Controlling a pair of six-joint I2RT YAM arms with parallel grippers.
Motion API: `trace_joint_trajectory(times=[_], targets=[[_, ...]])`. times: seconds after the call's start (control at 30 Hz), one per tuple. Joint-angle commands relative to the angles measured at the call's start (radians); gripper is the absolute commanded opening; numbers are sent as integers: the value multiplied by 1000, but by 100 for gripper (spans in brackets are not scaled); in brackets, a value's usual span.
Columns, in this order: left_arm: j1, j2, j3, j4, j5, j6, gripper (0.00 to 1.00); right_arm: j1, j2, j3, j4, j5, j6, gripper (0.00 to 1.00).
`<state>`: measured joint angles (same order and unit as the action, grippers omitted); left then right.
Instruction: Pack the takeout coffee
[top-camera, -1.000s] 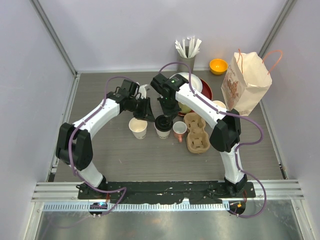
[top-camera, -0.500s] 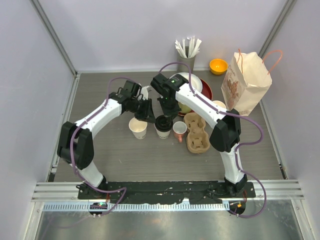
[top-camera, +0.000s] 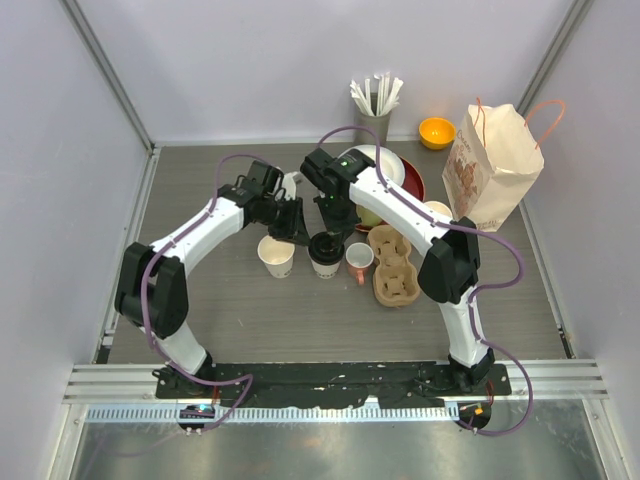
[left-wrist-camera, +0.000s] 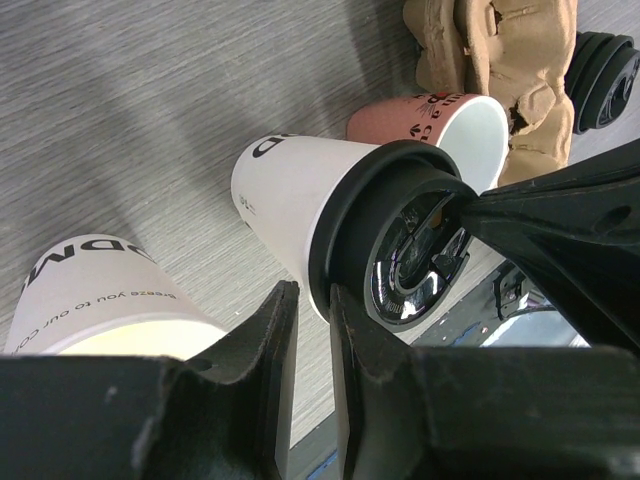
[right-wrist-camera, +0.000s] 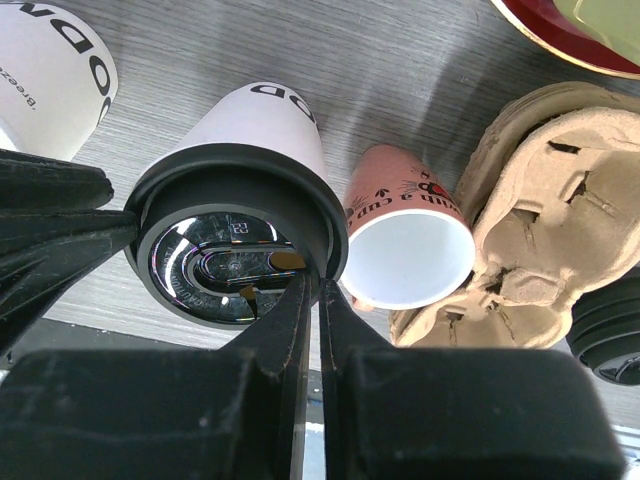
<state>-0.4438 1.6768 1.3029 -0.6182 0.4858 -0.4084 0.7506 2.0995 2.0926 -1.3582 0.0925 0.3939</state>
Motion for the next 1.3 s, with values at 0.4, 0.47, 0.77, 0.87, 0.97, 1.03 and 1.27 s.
trace_joint_trajectory(times=[0.4,0.47,0.77,0.87,0.97,1.03,1.27], targets=[[-4,-14,65,-21,-1,23,21,1,-16,83,-150,0,-10,37],[-4,-23,68,-23,0,25,21,1,-22,90,-148,4,-9,39],[-4,-25,32,6,-1,-3,21,1,-55,61,-125,55,-1,43],[-4,-28,15,18,-9,-9,21,1,-90,-51,-36,26,14,43],[-4,-17,12,24,-12,-12,21,1,-116,-124,19,10,22,43],[-4,0,-5,29,0,-24,21,1,-134,-163,50,7,28,43],[-4,26,5,26,2,-30,20,1,-164,-187,97,-4,29,43]])
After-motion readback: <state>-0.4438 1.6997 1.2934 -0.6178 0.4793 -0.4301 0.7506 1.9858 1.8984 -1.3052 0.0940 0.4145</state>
